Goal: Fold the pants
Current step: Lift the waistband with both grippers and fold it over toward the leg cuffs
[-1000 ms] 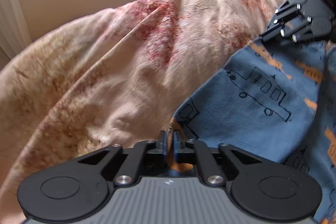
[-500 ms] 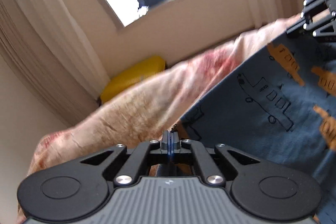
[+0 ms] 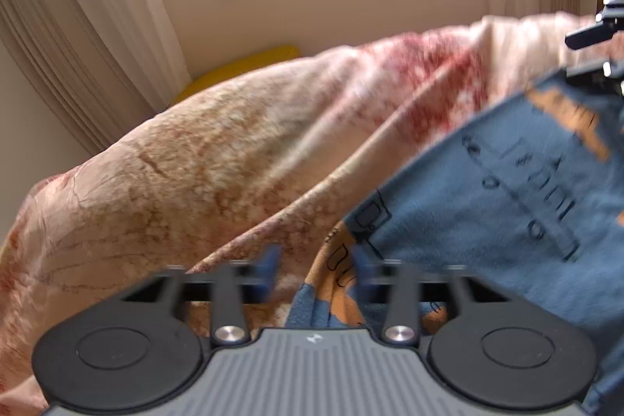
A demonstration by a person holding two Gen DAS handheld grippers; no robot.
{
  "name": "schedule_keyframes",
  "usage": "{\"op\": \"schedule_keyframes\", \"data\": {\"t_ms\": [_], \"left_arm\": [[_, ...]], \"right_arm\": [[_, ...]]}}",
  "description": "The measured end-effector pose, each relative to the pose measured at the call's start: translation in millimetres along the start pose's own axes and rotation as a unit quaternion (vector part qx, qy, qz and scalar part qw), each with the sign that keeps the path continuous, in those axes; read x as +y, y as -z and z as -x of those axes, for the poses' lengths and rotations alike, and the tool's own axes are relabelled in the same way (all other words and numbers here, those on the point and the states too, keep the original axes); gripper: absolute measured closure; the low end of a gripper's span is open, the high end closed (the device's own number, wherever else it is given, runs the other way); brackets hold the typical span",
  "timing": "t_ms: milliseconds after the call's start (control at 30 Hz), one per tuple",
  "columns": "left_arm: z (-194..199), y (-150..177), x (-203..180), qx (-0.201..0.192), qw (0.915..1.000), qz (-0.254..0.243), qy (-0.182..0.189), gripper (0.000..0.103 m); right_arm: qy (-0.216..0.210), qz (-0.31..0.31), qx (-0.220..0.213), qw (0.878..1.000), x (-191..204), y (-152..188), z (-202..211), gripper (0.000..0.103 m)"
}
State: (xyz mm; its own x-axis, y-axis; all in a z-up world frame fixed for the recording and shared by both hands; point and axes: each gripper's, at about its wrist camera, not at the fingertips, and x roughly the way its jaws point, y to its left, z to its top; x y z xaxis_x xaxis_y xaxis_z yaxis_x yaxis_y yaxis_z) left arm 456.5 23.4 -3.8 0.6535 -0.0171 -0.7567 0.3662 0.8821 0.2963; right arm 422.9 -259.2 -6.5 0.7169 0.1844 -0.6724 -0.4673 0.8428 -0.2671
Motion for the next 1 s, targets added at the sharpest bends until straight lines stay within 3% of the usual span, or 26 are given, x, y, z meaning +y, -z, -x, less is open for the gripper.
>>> {"op": "schedule_keyframes", "data": {"t_ms": [33, 267, 333, 367, 400, 433, 467, 500, 533, 567, 667, 800, 900, 1000], "left_arm": [[4.3, 0.4, 7.1, -0.008, 0.9999, 0.007, 0.013, 0.041], [21.5, 11.0, 33.1, -0.011, 0.9982, 0.038, 0.045, 0.036], [17.2, 15.6, 34.9, 0.004, 0.9983, 0.036, 0.047, 0.047], [16.5, 18.4, 34.3, 0.013, 0.9981, 0.033, 0.050, 0.062], [14.6, 19.6, 34.0, 0.023, 0.9979, 0.029, 0.053, 0.079], [13.7, 20.9, 33.4, 0.030, 0.9975, 0.030, 0.057, 0.084], [13.8, 21.8, 32.6, 0.031, 0.9970, 0.036, 0.061, 0.097], [15.8, 20.6, 31.8, 0.030, 0.9967, 0.042, 0.064, 0.100], [19.1, 20.6, 29.5, 0.026, 0.9969, 0.042, 0.062, 0.101], [23.1, 19.6, 26.2, 0.021, 0.9976, 0.032, 0.057, 0.102], [40.9, 17.1, 19.7, 0.002, 0.9995, -0.006, 0.031, 0.102], [70.9, 19.0, 23.3, -0.033, 0.9992, 0.001, 0.022, 0.102], [99.0, 25.6, 18.5, -0.071, 0.9973, -0.011, 0.013, 0.102], [133.9, 41.9, 5.7, -0.115, 0.9919, -0.054, 0.003, 0.102]], "right_arm": [[-0.005, 0.002, -0.009, 1.000, -3.3, -1.7, 4.9, 0.049], [-0.045, -0.013, -0.032, 0.998, -5.0, -9.9, 13.3, 0.032], [-0.049, -0.004, -0.022, 0.999, 1.4, -13.2, 7.7, 0.030], [-0.050, 0.003, -0.014, 0.999, 4.1, -15.3, 5.1, 0.030], [-0.049, 0.009, -0.005, 0.999, 7.7, -15.7, -0.1, 0.033], [-0.047, 0.011, 0.004, 0.999, 12.0, -14.5, -4.1, 0.043], [-0.049, 0.007, 0.012, 0.999, 13.9, -13.3, -8.5, 0.054], [-0.052, -0.003, 0.018, 0.998, 14.3, -11.9, -11.9, 0.078], [-0.054, -0.015, 0.019, 0.998, 13.9, -10.3, -13.5, 0.095], [-0.056, -0.028, 0.019, 0.998, 12.9, -9.6, -13.5, 0.099], [-0.064, -0.051, 0.008, 0.997, 7.5, -7.1, -3.9, 0.103], [-0.061, -0.072, -0.030, 0.995, -0.8, -3.6, 28.3, 0.103], [-0.057, -0.052, -0.065, 0.995, 4.6, -1.8, 64.7, 0.103], [-0.070, -0.010, -0.078, 0.994, 11.4, -1.7, 106.5, 0.103]]}}
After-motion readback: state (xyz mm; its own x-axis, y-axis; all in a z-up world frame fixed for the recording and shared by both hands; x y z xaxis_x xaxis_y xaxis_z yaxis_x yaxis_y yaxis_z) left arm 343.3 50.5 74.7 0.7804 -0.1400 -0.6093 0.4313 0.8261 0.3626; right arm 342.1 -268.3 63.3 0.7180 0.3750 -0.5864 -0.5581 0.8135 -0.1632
